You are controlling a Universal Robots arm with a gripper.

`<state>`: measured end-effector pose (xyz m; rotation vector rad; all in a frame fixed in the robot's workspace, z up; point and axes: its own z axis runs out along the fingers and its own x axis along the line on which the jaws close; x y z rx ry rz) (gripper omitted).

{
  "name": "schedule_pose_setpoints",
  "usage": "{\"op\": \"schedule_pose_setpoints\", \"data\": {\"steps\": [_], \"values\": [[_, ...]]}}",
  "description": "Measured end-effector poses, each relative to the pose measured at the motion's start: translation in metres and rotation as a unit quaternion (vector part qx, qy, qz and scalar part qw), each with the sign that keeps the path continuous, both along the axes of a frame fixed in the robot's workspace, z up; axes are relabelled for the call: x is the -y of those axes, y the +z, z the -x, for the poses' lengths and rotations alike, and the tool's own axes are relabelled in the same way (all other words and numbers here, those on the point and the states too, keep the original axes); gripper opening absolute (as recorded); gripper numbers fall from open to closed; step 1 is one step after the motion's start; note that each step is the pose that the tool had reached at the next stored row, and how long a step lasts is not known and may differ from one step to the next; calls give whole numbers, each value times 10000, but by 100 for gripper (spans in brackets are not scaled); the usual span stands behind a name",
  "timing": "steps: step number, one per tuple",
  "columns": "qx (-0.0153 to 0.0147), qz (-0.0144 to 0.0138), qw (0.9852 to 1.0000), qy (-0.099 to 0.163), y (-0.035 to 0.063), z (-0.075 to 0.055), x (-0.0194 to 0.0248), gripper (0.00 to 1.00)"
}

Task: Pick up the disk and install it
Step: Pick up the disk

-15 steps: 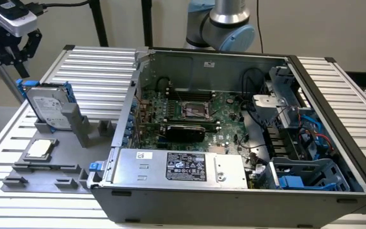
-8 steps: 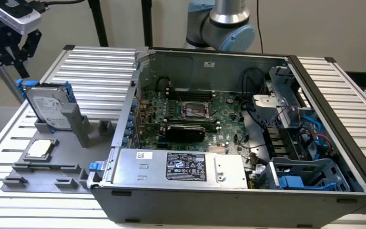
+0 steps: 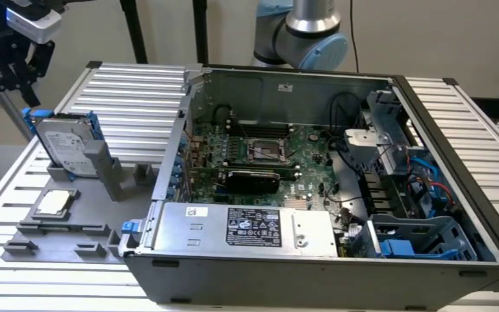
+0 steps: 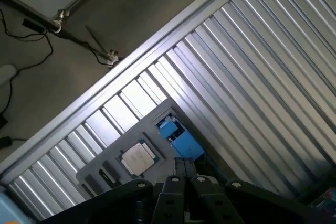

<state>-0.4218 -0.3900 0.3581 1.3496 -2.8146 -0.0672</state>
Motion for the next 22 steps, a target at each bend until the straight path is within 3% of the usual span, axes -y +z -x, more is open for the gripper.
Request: {"op": "schedule_pose_setpoints", "data": {"steps": [6, 11, 17, 22], "values": [[6, 0, 9985, 544, -6, 0, 0, 0], [10, 0, 9950, 998, -15, 0, 0, 0], [14, 0, 9880, 1544, -34, 0, 0, 0], [25, 1, 9799, 1995, -47, 0, 0, 0]]}}
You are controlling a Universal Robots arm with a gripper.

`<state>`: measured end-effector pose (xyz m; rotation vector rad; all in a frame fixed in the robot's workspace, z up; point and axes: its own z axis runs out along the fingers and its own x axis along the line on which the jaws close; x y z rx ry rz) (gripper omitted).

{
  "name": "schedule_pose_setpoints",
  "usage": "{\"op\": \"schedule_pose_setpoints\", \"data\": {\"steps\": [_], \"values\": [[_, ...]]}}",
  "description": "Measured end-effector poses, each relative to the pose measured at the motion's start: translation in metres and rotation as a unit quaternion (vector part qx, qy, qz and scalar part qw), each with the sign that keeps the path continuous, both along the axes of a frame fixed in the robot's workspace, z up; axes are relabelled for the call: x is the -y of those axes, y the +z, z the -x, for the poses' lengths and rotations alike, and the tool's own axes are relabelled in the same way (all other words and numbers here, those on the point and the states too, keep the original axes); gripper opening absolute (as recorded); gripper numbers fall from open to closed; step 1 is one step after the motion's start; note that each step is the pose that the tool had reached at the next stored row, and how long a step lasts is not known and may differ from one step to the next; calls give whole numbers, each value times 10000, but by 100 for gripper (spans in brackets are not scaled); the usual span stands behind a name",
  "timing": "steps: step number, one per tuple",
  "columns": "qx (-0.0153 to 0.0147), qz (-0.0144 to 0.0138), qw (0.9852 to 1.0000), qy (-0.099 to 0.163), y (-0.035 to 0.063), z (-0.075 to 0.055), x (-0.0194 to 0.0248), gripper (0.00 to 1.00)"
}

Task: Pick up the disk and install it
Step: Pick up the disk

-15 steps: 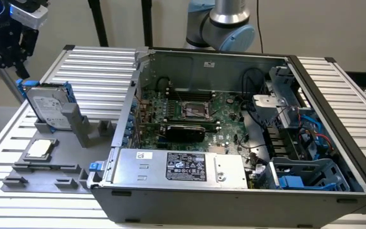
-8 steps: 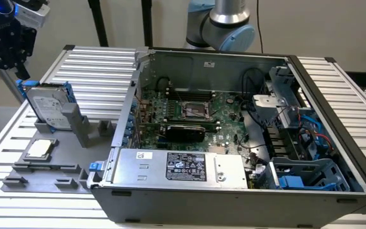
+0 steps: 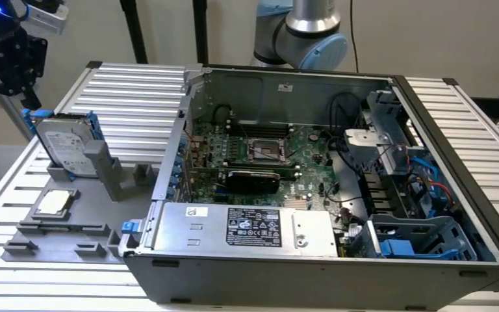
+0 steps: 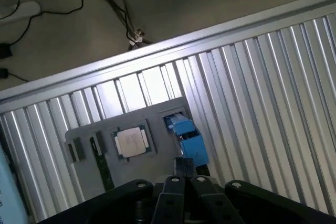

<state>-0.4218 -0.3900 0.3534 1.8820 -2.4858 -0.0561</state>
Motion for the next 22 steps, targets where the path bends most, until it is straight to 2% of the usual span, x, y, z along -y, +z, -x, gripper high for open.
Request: {"op": "schedule_pose_setpoints", "data": {"steps": [4, 11, 15, 22], "values": [[1, -2, 9994, 359, -7, 0, 0, 0], [8, -18, 9967, 817, -16, 1, -15, 0], [9, -18, 9955, 945, -24, 1, -61, 0], [35, -16, 9933, 1152, -40, 13, -145, 0]]}}
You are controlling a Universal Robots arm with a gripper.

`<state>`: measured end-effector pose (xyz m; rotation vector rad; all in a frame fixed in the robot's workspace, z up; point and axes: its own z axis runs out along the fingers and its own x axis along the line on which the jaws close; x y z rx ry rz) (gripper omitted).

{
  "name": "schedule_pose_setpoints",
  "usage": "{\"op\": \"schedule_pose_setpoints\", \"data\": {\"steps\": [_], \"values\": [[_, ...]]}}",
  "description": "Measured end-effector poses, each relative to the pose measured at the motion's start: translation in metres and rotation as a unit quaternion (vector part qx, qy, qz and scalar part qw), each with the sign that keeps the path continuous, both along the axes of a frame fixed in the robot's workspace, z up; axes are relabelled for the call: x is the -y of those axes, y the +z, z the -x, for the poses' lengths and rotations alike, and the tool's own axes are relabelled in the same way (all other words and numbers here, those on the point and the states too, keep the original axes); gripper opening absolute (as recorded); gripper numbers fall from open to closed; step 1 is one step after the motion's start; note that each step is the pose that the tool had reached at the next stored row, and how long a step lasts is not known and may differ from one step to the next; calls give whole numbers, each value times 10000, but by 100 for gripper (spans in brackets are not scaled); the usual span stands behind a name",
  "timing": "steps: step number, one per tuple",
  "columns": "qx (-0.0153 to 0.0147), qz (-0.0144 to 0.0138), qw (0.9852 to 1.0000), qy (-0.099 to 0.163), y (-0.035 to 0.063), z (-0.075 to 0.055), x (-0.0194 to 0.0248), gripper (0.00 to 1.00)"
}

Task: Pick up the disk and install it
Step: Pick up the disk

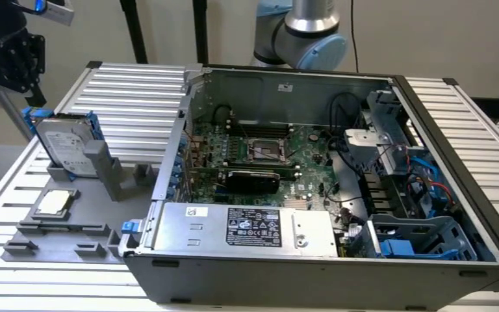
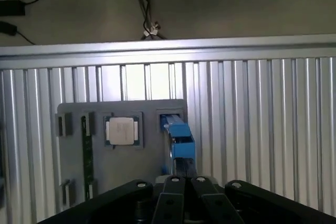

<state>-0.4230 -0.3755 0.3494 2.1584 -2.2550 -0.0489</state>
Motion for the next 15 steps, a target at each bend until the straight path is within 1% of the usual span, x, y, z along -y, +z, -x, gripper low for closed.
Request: {"op": "schedule_pose_setpoints", "data": {"steps": [3, 4, 6, 8, 9, 12, 15], "values": [[17, 0, 10000, 16, -5, 60, -2, 0], [25, 0, 10000, 16, -7, 81, -2, 100], [49, 0, 10000, 16, -13, 114, -2, 100], [77, -1, 10000, 17, -24, 117, -2, 100], [84, 0, 10000, 17, -28, 117, -2, 100], [93, 0, 10000, 16, -40, 117, -3, 100], [95, -1, 10000, 16, -55, 107, -3, 100]]}}
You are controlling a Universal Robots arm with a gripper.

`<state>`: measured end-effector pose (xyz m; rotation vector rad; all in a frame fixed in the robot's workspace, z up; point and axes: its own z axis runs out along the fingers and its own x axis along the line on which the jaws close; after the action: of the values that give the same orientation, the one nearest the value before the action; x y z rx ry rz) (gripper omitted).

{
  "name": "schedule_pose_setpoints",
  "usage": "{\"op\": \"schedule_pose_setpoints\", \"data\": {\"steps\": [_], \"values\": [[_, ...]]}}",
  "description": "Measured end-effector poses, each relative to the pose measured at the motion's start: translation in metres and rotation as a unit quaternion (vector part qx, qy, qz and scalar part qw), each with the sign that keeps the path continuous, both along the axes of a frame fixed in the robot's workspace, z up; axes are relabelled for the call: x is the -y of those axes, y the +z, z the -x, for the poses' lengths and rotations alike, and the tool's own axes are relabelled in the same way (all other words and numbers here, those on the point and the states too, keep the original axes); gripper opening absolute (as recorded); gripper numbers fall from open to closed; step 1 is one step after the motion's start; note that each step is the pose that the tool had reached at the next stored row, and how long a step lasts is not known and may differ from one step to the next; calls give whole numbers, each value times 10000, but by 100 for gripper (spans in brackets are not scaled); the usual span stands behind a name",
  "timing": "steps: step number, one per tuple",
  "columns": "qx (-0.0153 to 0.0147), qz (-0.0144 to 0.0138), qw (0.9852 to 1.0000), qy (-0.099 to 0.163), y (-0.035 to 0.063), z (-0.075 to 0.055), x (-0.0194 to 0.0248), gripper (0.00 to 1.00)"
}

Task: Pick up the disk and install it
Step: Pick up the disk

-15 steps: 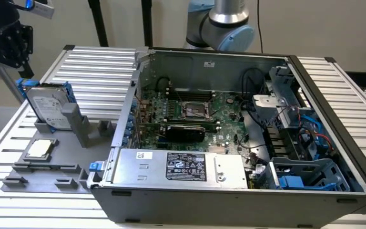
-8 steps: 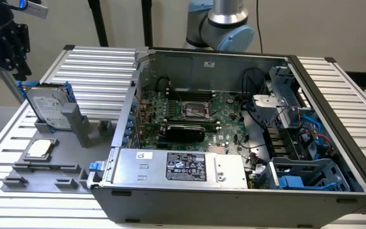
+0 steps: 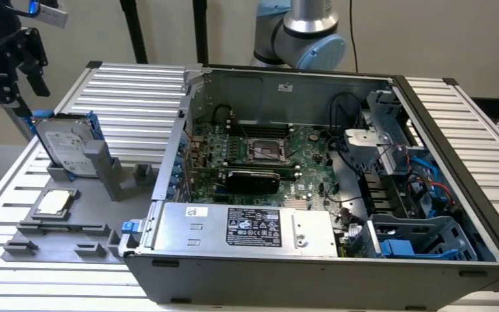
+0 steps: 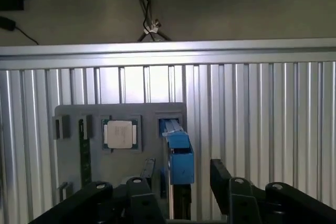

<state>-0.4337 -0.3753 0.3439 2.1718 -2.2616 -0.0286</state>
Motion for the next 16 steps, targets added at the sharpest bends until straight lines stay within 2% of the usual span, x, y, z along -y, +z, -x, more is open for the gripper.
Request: {"op": "schedule_pose_setpoints", "data": {"steps": [5, 16], "values": [[-1, 1, 10000, 0, -59, -21, 0, 100], [30, 0, 10000, 1, -260, -30, 0, 100]]}}
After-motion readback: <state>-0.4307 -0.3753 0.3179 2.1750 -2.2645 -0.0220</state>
